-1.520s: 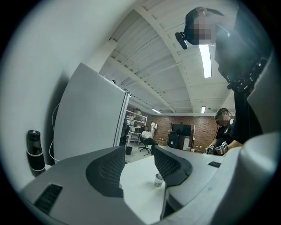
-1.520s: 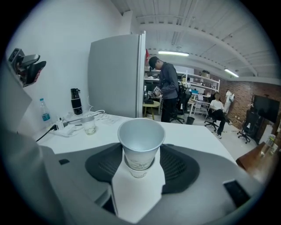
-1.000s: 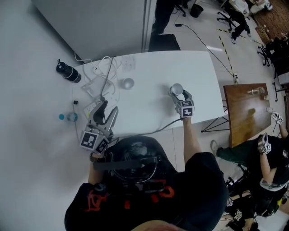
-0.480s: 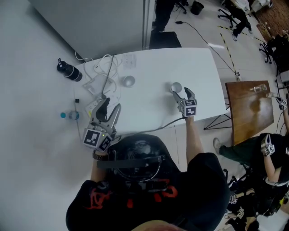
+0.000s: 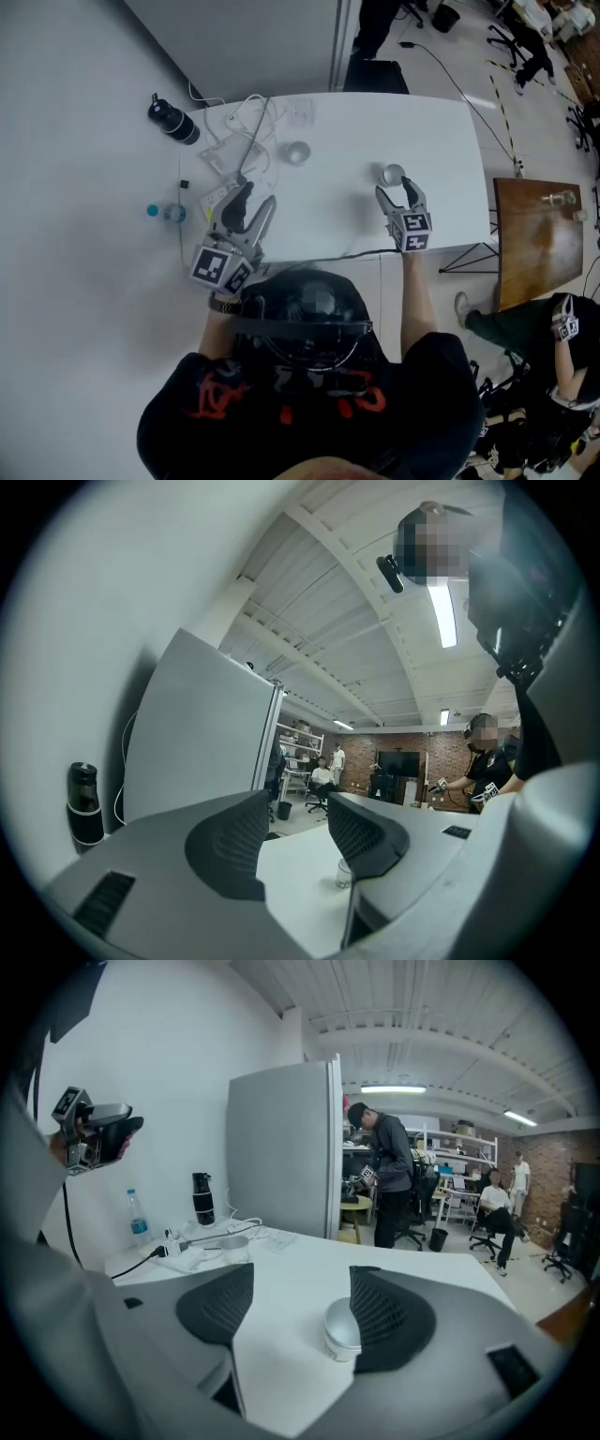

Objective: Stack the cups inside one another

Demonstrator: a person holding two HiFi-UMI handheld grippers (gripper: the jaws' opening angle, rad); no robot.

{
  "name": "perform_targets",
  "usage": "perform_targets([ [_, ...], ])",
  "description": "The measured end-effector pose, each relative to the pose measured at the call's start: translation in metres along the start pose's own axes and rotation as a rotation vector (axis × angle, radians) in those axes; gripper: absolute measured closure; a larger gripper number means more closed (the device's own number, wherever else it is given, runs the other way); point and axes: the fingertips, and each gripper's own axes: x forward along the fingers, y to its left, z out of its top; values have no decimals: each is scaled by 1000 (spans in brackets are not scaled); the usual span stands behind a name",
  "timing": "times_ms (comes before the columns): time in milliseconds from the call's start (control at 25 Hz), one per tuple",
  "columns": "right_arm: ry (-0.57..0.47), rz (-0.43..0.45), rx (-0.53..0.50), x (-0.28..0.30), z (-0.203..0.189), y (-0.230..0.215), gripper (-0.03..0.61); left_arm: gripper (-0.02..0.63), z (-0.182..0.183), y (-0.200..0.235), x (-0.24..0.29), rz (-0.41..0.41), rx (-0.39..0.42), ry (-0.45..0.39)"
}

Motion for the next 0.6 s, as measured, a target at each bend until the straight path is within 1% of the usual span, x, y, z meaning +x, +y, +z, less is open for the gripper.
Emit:
perform_targets([
  [160, -49, 43, -11, -12, 22, 25, 249, 412, -1, 0, -1, 2, -24, -11],
  [280, -64, 81, -43, -25, 31, 46, 249, 413, -1, -2, 1, 0, -30, -11],
  [440, -73, 137, -58, -33, 34, 75, 249, 413, -2, -1, 2, 15, -20, 6],
  [560, -75, 168, -50, -31, 33, 94, 249, 411, -3, 2, 1, 24, -23, 11],
  [600, -76, 175, -49, -29, 32, 101, 231, 411, -4, 3, -1, 27, -27, 12],
])
